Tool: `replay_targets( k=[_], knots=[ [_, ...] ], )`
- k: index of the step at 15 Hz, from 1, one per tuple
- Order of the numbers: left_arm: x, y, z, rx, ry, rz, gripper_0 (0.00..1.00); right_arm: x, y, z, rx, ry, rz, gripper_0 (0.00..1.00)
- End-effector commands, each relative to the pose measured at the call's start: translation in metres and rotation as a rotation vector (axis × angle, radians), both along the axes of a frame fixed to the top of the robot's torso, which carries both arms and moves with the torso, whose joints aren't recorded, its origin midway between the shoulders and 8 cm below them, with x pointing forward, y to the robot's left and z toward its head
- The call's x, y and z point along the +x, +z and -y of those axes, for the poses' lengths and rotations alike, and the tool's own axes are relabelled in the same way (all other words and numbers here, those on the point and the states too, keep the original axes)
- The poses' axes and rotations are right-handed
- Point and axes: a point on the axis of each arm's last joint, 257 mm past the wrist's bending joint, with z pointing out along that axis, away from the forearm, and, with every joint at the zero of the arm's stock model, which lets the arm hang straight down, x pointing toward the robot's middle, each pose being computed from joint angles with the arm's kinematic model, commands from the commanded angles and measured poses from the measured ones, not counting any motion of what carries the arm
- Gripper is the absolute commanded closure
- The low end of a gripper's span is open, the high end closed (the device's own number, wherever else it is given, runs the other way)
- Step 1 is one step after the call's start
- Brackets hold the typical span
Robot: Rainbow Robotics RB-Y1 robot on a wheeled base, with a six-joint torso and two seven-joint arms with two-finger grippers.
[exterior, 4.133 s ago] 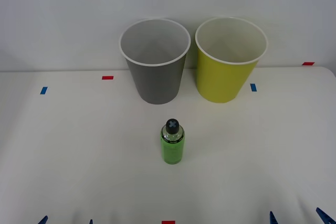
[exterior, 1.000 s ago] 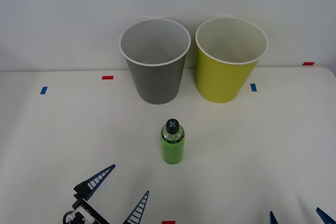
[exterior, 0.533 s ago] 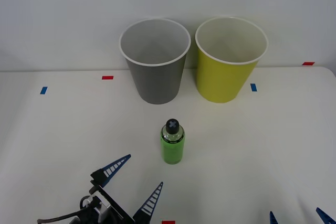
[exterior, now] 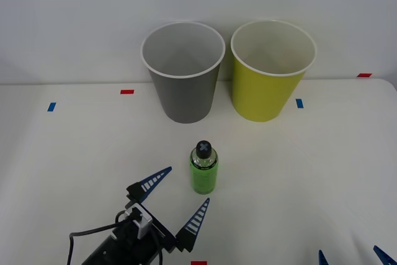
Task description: Put cans in the gray bin and PET bottles in the light green bin.
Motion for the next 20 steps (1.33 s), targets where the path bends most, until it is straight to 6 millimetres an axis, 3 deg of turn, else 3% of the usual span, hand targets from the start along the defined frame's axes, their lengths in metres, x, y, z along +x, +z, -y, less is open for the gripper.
replay_targets(
  k=[1, 6, 11, 20],
  knots=[
    [0.011, 0.001, 0.011, 0.010, -0.001, -0.012, 0.00, 0.000, 0.000, 0.000, 0.000, 0.000, 0.000, 0.00],
    [0.030, 0.005, 0.025, 0.028, -0.010, -0.022, 0.00, 0.000, 0.000, 0.000, 0.000, 0.000, 0.000, 0.00],
    [0.036, 0.012, 0.043, 0.002, -0.009, -0.032, 0.00, 0.000, 0.000, 0.000, 0.000, 0.000, 0.000, 0.00],
    [0.057, 0.020, 0.059, 0.040, -0.022, -0.041, 0.00, 0.000, 0.000, 0.000, 0.000, 0.000, 0.000, 0.00]
  ],
)
